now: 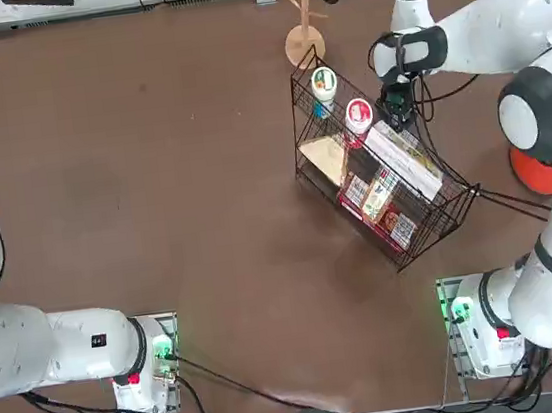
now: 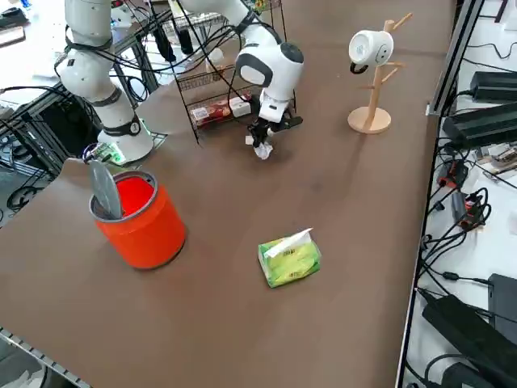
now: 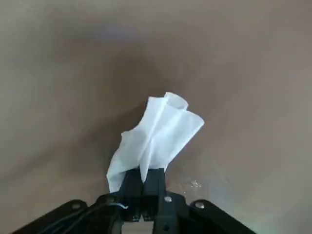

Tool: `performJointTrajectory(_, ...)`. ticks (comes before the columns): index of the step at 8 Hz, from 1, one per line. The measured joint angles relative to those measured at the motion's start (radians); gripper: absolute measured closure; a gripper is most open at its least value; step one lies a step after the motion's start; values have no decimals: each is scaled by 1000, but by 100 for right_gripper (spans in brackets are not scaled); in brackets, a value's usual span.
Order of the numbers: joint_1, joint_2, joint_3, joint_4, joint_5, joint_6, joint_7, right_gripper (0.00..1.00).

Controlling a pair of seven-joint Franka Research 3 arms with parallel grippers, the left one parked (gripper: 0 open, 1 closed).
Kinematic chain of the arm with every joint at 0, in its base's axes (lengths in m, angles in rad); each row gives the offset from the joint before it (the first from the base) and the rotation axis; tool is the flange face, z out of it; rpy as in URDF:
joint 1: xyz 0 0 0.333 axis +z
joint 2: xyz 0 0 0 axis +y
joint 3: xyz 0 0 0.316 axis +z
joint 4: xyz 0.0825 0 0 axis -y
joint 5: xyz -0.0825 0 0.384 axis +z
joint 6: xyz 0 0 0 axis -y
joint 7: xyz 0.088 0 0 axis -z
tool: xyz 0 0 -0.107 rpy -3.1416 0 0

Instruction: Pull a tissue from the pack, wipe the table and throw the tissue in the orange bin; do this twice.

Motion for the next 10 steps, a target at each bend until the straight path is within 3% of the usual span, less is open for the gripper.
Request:
performJointTrajectory(5, 7, 30, 5, 56, 17, 12, 27, 99)
performJointTrajectory(10, 6, 29, -12, 40, 16, -97, -27, 99)
